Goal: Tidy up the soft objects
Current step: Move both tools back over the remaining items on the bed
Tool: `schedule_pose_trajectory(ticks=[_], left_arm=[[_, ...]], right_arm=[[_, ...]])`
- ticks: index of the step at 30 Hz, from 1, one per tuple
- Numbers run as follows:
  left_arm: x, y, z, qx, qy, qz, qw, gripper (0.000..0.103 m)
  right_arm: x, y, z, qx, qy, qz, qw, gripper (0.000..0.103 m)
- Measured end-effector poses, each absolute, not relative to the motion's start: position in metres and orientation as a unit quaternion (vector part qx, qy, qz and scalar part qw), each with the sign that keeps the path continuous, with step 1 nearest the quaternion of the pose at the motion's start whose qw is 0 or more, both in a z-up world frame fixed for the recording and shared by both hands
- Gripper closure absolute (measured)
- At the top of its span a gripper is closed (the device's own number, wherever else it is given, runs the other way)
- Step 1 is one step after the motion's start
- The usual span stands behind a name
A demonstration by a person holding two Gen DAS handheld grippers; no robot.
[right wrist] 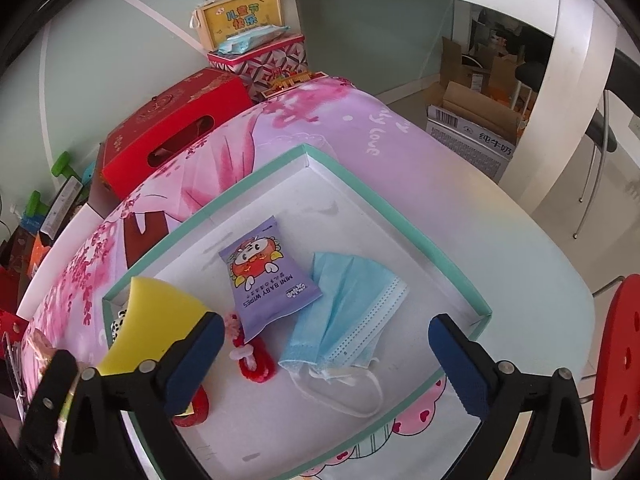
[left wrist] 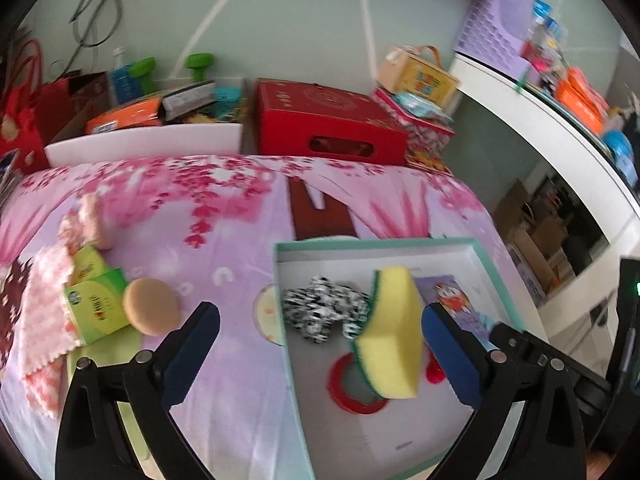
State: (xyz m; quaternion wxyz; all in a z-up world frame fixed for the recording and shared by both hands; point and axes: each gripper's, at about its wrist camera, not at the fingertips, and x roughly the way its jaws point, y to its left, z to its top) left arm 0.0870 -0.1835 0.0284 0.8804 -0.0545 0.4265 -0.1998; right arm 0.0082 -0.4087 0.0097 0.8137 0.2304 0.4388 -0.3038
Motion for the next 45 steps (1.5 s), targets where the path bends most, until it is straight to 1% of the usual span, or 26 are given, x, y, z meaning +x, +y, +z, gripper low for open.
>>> schedule_pose_trajectory(ticks=[13,18,24,29,35,40,45], left_arm=[[0.103,-0.111,0.032,-0.121,0.437,-0.121,0.883,0.002],[0.106,-0.073,0.041,-0.122,0.427,-0.063,0.894,0.002],[0.108,-0.014,0.044,-0.149,0.433,0.008,0.889,0.002],[0.103,0.029,0.049,-0.151,0.429,0.069,0.888,0.002],[0.094,0.076,0.049,-0.164,0.422,0.122,0.883,0.002],[0.091,0.095,0.045,-0.186,0.424,0.128,0.877,0.002],[0.096,0.100,0.038,-0.176,0.421,0.133,0.880,0.002]], right_arm=[[0.012,-0.396,0.020,0.229,0.429,-0.283,0.827,0.000],[0.018,-0.375,0.033,0.223,0.412,-0.254,0.846,0.000],[0.034,-0.333,0.046,0.199,0.398,-0.199,0.873,0.000],[0.044,-0.302,0.053,0.173,0.393,-0.175,0.886,0.000],[0.059,-0.259,0.055,0.174,0.396,-0.115,0.894,0.000],[0.073,-0.218,0.052,0.157,0.400,-0.059,0.901,0.000],[0.091,-0.186,0.043,0.136,0.408,-0.014,0.903,0.000]])
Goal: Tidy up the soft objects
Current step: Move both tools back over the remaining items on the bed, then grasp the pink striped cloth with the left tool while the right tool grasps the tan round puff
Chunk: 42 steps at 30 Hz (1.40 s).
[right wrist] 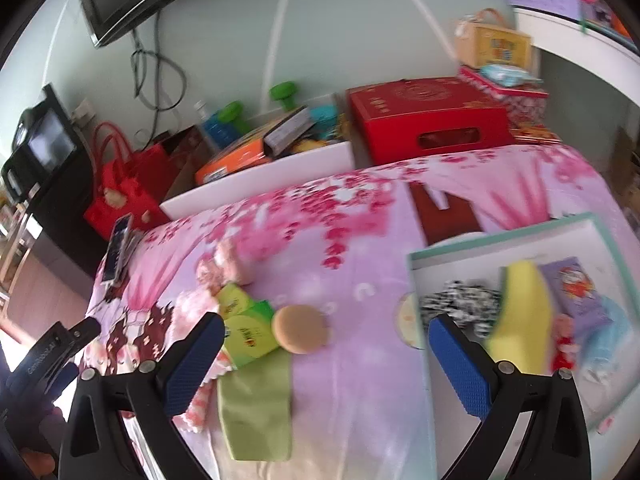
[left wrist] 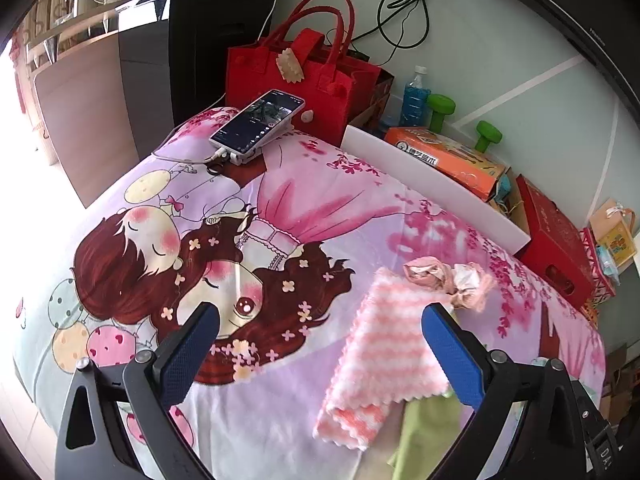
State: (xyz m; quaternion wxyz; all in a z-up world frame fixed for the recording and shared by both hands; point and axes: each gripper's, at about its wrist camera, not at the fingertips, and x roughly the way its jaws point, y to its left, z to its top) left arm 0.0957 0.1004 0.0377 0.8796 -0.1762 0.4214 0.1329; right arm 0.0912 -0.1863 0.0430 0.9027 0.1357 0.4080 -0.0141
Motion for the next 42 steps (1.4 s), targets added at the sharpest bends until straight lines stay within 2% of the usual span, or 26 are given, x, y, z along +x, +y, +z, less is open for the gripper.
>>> schedule_pose_trajectory(ticks=[12,22,24,26,29,31,34,38,42], left_arm=[[0.129,0.085,-0.005,-0.187,0.476,0.083,0.855,0.002],[0.138,0.078,-0.022,-0.188,0.498,0.070,0.844,0.002],[0.140,0.075,-0.026,-0.189,0.501,0.061,0.842,0.002],[0.142,0.073,-0.030,-0.186,0.506,0.058,0.840,0.002],[0.144,0.072,-0.038,-0.194,0.518,0.054,0.831,0.009],[0.145,0.073,-0.044,-0.197,0.527,0.053,0.825,0.019],[0.146,0.071,-0.051,-0.194,0.538,0.055,0.819,0.023],[0.148,0.065,-0.056,-0.175,0.548,0.057,0.816,0.030],[0.148,0.059,-0.056,-0.164,0.548,0.051,0.819,0.042]], right_arm=[[0.125,-0.172,-0.004,0.169,0.457,0.045,0.872,0.001],[0.141,-0.174,-0.030,0.201,0.480,0.063,0.851,0.015],[0.144,-0.177,-0.037,0.213,0.485,0.062,0.846,0.025],[0.145,-0.180,-0.041,0.223,0.486,0.059,0.843,0.026],[0.148,-0.184,-0.048,0.239,0.488,0.059,0.838,0.029],[0.150,-0.184,-0.053,0.243,0.491,0.059,0.835,0.033],[0.152,-0.184,-0.058,0.249,0.493,0.062,0.831,0.036],[0.153,-0.183,-0.061,0.248,0.493,0.056,0.832,0.046],[0.153,-0.184,-0.062,0.253,0.493,0.054,0.831,0.050]])
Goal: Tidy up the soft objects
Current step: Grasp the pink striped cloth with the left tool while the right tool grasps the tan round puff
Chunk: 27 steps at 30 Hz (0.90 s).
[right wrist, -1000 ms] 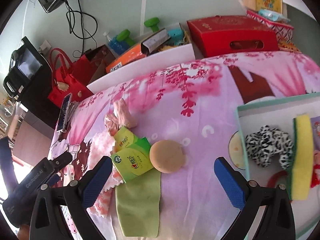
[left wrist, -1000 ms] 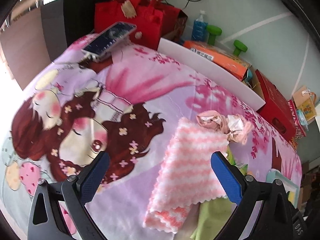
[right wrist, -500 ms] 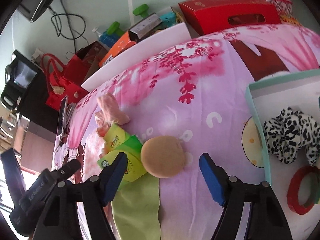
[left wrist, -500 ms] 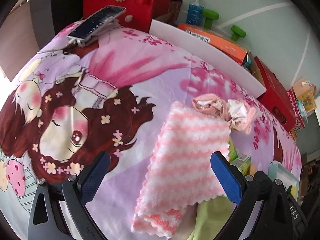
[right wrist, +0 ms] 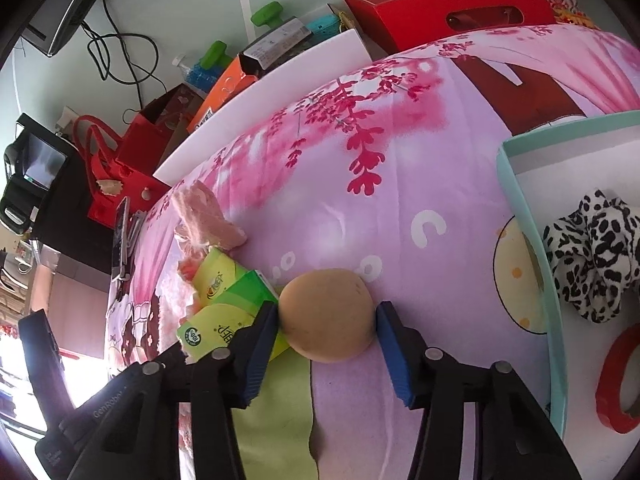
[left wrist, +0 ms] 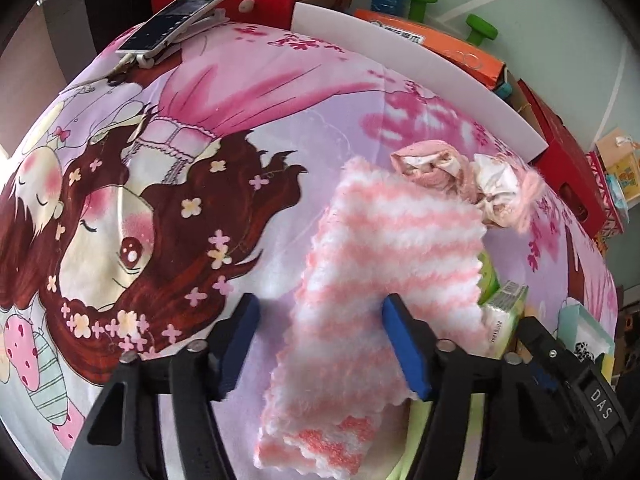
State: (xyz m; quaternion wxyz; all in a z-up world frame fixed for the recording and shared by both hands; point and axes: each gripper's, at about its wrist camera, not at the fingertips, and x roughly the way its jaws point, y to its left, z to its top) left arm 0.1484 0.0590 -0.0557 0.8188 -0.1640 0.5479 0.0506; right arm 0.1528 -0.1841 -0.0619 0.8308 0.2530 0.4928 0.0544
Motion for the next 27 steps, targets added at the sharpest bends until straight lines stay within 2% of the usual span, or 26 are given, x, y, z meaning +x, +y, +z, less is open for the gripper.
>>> schedule_pose_trajectory(ticks=[3,8,10,15,27], left_arm=[[0.149,0.055,-0.055,-0.166,0.544,0.033,0.822,0.059],[0.151,0.048,-0.055,-0.152,0.543,0.026,0.825,0.071],[0.151,0.047,-0.056,-0.156,0.539,0.024,0.828,0.080],[0.152,0.047,-0.057,-0.171,0.532,0.019,0.829,0.087],[0.148,0.054,-0.048,-0.203,0.515,0.009,0.833,0.091]], right_arm=[[0.153,-0.183,-0.062,0.251,0.493,0.054,0.832,0.051],[0.151,-0.185,-0.063,0.251,0.493,0.052,0.831,0.051],[0.151,-0.185,-0.063,0.248,0.493,0.051,0.832,0.051],[0.151,-0.184,-0.063,0.244,0.494,0.050,0.833,0.051],[0.150,-0.182,-0.059,0.217,0.493,0.042,0.842,0.053]])
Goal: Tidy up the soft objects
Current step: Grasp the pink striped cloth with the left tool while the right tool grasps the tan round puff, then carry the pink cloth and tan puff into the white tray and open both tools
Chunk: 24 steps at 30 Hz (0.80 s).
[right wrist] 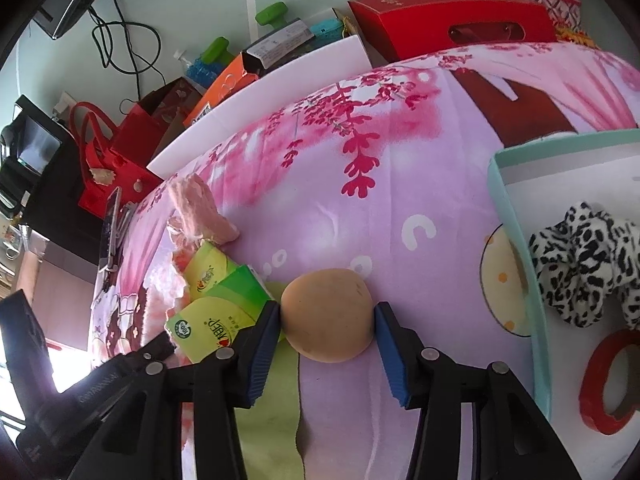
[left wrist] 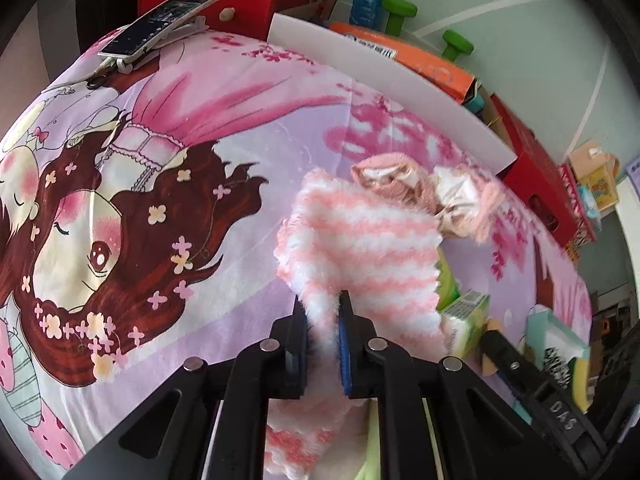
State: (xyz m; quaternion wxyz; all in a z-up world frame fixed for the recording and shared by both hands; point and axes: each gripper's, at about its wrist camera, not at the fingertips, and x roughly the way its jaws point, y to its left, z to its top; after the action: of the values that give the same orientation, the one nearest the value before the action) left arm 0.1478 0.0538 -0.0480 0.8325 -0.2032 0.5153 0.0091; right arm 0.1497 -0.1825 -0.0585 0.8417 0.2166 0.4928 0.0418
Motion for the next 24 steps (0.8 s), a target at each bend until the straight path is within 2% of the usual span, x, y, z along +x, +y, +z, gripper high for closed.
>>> schedule_pose_trajectory(ticks=[9,24], left_arm=[[0.140,0.057,-0.017,-0.204,0.476,0.004,0.856,0.091],[0.110,0.059,0.059,-0.195,0.371,-0.018,0.908,0.091]], right_arm=[[0.145,-0.188,-0.043,0.218,0.475,0.036,0.852,0.053],[0.117,-0.192,0.024,0.198,0.398,0.033,0.895,0.053]])
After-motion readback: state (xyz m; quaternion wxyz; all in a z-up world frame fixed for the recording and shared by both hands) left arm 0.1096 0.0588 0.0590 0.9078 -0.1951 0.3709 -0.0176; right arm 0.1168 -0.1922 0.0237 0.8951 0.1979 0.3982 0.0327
